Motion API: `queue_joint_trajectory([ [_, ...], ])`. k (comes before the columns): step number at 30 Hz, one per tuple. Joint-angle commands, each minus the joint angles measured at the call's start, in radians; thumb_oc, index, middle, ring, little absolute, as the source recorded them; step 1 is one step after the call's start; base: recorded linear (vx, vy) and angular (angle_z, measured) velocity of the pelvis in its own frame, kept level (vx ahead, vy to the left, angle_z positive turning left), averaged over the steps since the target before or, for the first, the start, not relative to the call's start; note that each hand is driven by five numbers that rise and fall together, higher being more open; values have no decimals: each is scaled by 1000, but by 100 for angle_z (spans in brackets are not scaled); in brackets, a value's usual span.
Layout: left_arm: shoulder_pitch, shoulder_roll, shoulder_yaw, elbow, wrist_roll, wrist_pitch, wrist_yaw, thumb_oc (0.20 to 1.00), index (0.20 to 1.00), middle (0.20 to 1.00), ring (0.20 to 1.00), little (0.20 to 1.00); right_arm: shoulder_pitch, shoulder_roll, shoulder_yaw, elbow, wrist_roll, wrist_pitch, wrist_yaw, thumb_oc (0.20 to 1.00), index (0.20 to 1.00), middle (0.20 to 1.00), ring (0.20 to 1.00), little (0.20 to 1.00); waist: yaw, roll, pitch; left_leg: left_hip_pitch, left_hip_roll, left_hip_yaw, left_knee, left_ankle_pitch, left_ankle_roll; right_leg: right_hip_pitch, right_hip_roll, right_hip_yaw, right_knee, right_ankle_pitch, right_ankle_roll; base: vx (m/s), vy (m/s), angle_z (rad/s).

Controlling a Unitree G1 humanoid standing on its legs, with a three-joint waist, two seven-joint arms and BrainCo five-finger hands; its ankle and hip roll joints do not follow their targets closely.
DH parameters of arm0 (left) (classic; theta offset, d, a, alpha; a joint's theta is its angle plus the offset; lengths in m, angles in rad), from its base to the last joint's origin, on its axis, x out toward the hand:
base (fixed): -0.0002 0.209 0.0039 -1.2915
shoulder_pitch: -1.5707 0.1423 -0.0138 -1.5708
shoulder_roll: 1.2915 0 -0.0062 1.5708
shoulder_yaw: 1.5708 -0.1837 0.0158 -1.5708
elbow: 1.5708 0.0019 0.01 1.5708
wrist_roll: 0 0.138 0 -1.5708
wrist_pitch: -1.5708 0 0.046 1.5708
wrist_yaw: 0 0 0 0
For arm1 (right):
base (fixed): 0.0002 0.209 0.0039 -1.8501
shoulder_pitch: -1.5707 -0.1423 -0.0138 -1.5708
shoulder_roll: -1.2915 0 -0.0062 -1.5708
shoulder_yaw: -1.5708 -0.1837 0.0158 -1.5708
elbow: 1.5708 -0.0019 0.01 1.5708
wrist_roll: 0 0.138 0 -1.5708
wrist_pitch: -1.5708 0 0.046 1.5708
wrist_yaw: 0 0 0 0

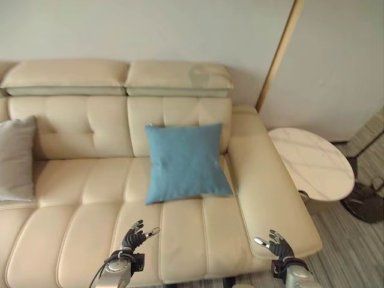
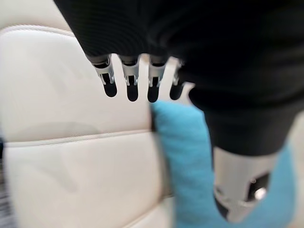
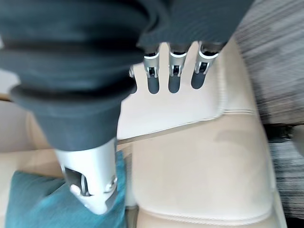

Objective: Pick up all the scattered cushions and arrange them neatly on the sofa.

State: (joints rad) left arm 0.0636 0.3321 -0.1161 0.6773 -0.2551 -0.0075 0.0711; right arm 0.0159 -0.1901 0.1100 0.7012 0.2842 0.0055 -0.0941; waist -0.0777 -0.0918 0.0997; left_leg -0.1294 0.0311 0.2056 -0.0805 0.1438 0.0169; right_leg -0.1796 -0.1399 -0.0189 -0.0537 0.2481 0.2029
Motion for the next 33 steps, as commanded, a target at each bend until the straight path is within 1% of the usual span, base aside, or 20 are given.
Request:
queue_joint_trajectory([
  [1, -35, 24, 27, -40, -7, -32, 5, 1000, 1000, 1000, 1000, 1000, -42, -25, 0, -39, 21, -36, -23, 1000, 1000, 1000, 1000, 1000, 30, 52, 55, 36, 26, -20, 2, -105, -18, 82, 3, -81, 233, -293, -43, -141, 20, -21],
  [2, -35, 24, 28, -40, -7, -31, 5, 1000, 1000, 1000, 1000, 1000, -42, -25, 0, -39, 21, -36, -23, 1000, 1000, 1000, 1000, 1000, 30, 53, 53, 34, 27, -19, 1, -103, -19, 79, 5, -81, 232, -291, -44, -103, 11, -33],
  [3, -28, 23, 34, -50, -17, -30, 5, 1000, 1000, 1000, 1000, 1000, -40, -25, 2, -35, 22, -35, -21, 1000, 1000, 1000, 1000, 1000, 36, 56, 47, 30, 32, -9, 0, -102, -19, 89, 8, -84, 255, -312, -49, -126, -41, -47],
  [4, -9, 18, 47, -62, -35, -27, 3, 1000, 1000, 1000, 1000, 1000, -29, -24, 6, -38, 18, -31, -15, 1000, 1000, 1000, 1000, 1000, 49, 50, 33, 23, 30, 6, 4, -96, -19, 132, 16, -83, 291, -337, -47, -126, -41, -40],
  [5, -9, 18, 47, -62, -35, -27, 3, 1000, 1000, 1000, 1000, 1000, -29, -25, 6, -38, 18, -31, -15, 1000, 1000, 1000, 1000, 1000, 50, 52, 31, 21, 32, 6, 4, -94, -19, 130, 18, -83, 288, -334, -48, -229, -130, -38],
  [6, -6, 12, 57, -66, -52, -32, 14, 1000, 1000, 1000, 1000, 1000, -30, -28, 10, -40, 15, -32, -17, 1000, 1000, 1000, 1000, 1000, 74, 38, 22, -10, 31, 29, 22, -80, -22, 197, 28, -80, 241, -352, -49, -223, -133, -40],
  [8, 4, 8, 67, -86, -56, -27, 21, 1000, 1000, 1000, 1000, 1000, -36, -27, 29, -41, 3, -27, -21, 1000, 1000, 1000, 1000, 1000, 98, 27, 20, -47, 45, 47, 41, -57, -33, 223, 42, -85, 173, -394, -71, -220, -205, -39],
  [9, 4, 9, 70, -86, -57, -28, 28, 1000, 1000, 1000, 1000, 1000, -38, -30, 38, -48, -3, -26, -22, 1000, 1000, 1000, 1000, 1000, 103, 25, 22, -62, 57, 46, 49, -35, -44, 228, 60, -77, 145, -413, -88, -143, -246, -28],
  [13, -2, -3, 68, -81, -63, -26, 39, 1000, 1000, 1000, 1000, 1000, -37, -54, 60, -95, -5, -28, -23, 1000, 1000, 1000, 1000, 1000, 97, 49, 56, -97, 103, 26, 66, 33, -81, 227, 119, -76, 98, -421, -133, -197, -238, -17],
  [15, -1, -6, 65, -81, -63, -25, 36, 1000, 1000, 1000, 1000, 1000, -36, -60, 64, -98, -4, -29, -23, 1000, 1000, 1000, 1000, 1000, 95, 57, 65, -99, 111, 23, 60, 44, -86, 227, 127, -87, 93, -421, -137, -188, -140, 8],
  [16, -9, -11, 56, -80, -58, -25, 32, 1000, 1000, 1000, 1000, 1000, -39, -71, 68, -97, -6, -32, -25, 1000, 1000, 1000, 1000, 1000, 92, 73, 89, -118, 123, 11, 61, 69, -108, 220, 135, -105, 94, -418, -146, -467, -188, 12],
  [17, -16, -20, 47, -93, -63, -27, 29, 1000, 1000, 1000, 1000, 1000, -47, -84, 74, -95, -12, -26, -23, 1000, 1000, 1000, 1000, 1000, 75, 63, 105, -107, 105, -27, 139, -7, -96, 179, 106, -135, 107, -391, -145, -508, -202, 39],
  [19, -8, -21, 43, -102, -61, -23, 21, 1000, 1000, 1000, 1000, 1000, -49, -90, 79, -102, -16, -25, -14, 1000, 1000, 1000, 1000, 1000, 64, 51, 92, -82, 96, -38, 192, -67, -88, 164, 84, -149, 92, -367, -143, -284, -85, 88],
  [20, -6, -26, 40, -104, -69, -21, 16, 1000, 1000, 1000, 1000, 1000, -48, -96, 82, -97, -18, -22, -7, 1000, 1000, 1000, 1000, 1000, 56, 44, 87, -49, 94, -46, 226, -113, -82, 159, 71, -154, 79, -353, -143, -132, -29, 72],
  [21, -6, -26, 40, -104, -69, -21, 16, 1000, 1000, 1000, 1000, 1000, -48, -96, 82, -97, -18, -22, -7, 1000, 1000, 1000, 1000, 1000, 55, 44, 84, -52, 94, -47, 224, -110, -81, 155, 71, -155, 78, -351, -143, -126, -9, 30],
  [23, -5, -34, 40, -102, -76, -23, 14, 1000, 1000, 1000, 1000, 1000, -45, -98, 79, -88, -22, -22, 1, 1000, 1000, 1000, 1000, 1000, 41, 45, 71, 20, 103, -35, 218, -155, -85, 152, 65, -170, 61, -346, -138, -70, 21, 31],
  [25, -3, -47, 30, -100, -70, -14, 11, 1000, 1000, 1000, 1000, 1000, -30, -94, 63, -77, -22, -20, -2, 1000, 1000, 1000, 1000, 1000, 17, 69, 41, 86, 110, -8, 135, -142, -94, 142, 77, -190, 48, -339, -133, -22, 54, 32],
  [26, -2, -48, 29, -100, -70, -14, 11, 1000, 1000, 1000, 1000, 1000, -30, -94, 63, -77, -22, -20, -2, 1000, 1000, 1000, 1000, 1000, 17, 70, 42, 90, 110, -9, 129, -140, -95, 143, 78, -191, 47, -339, -133, 6, 49, 79],
  [28, 4, -53, 21, -87, -51, -7, 6, 1000, 1000, 1000, 1000, 1000, -28, -93, 56, -57, -22, -17, -7, 1000, 1000, 1000, 1000, 1000, 8, 85, 14, 126, 106, 12, 37, -124, -106, 151, 85, -207, 29, -329, -128, 25, 80, 80],
  [33, 26, -57, 27, -71, -33, -3, 1, 1000, 1000, 1000, 1000, 1000, -22, -83, 62, -53, -26, -12, 4, 1000, 1000, 1000, 1000, 1000, 13, 89, 2, 168, 93, 7, 5, -129, -102, 179, 78, -202, 2, -303, -113, 12, 97, 2],
])
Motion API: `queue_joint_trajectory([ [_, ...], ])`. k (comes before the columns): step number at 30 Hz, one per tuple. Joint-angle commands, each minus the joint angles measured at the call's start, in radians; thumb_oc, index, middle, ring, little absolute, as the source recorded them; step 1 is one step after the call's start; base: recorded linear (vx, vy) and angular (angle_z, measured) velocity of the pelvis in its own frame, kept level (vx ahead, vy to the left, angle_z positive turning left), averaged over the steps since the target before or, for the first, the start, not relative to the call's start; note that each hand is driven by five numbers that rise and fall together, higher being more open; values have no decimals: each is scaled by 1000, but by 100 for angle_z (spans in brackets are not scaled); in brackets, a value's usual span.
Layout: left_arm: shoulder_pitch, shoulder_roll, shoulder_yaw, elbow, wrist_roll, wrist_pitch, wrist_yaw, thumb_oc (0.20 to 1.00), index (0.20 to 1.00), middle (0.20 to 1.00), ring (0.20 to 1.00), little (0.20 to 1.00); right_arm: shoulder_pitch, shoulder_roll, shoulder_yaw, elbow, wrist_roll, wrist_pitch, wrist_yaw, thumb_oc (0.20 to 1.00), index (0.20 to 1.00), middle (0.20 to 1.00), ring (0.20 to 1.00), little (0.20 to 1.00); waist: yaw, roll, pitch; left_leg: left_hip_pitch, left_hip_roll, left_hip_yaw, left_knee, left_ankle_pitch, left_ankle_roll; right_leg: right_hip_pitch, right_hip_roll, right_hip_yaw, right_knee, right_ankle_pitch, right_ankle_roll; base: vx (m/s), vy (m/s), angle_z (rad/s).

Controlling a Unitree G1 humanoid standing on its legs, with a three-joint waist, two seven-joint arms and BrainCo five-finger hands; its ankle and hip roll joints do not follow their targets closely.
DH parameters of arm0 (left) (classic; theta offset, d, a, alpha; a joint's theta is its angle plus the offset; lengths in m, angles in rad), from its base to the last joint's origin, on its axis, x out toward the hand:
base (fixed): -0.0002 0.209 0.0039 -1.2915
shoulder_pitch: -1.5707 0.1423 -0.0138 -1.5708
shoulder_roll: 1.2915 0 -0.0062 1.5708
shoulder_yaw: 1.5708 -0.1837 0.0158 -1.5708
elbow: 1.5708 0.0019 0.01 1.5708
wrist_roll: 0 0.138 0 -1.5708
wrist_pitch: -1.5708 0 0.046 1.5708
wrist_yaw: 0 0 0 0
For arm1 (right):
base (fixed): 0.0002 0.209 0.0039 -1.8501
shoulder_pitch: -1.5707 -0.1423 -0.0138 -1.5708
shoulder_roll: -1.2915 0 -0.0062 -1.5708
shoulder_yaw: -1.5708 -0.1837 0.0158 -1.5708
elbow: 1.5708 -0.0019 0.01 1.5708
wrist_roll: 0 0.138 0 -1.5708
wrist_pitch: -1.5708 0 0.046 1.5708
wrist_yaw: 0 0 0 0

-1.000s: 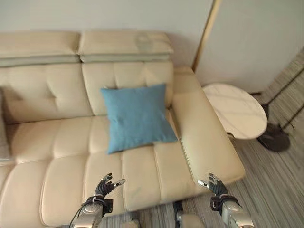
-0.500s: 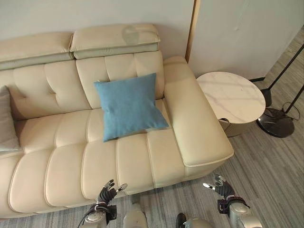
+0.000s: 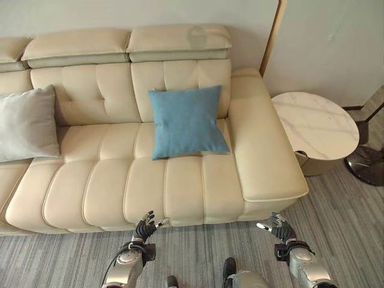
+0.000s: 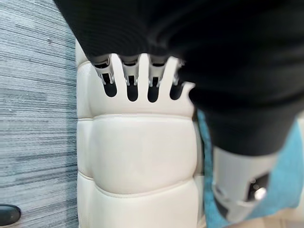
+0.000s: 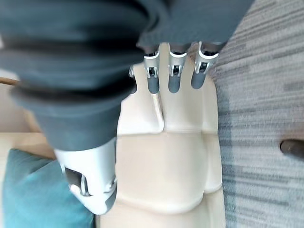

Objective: Pick up all the scattered cushions and arrange them neatly on the sofa.

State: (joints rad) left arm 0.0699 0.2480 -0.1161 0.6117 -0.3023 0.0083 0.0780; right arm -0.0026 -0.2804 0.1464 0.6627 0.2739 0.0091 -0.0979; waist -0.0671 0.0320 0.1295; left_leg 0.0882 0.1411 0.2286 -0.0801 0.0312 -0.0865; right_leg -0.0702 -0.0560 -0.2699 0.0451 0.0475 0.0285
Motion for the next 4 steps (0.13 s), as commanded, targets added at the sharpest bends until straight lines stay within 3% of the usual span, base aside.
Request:
queue_joint_trajectory([
  [1, 21, 26, 27, 3, 17, -16, -8, 1000, 1000, 1000, 1000, 1000, -2, 9, 31, -15, -20, -14, 11, 1000, 1000, 1000, 1000, 1000, 3, -34, -32, -44, -19, -14, 1, -19, 2, 74, -8, 51, -103, -98, 65, 20, 110, -23],
  [4, 26, 28, 23, 26, 45, -15, -14, 1000, 1000, 1000, 1000, 1000, 3, 21, 42, 0, -24, -10, 19, 1000, 1000, 1000, 1000, 1000, 6, -36, -38, -24, -32, -11, -7, -29, 9, 98, -20, 58, -118, -85, 79, 8, 103, -21],
])
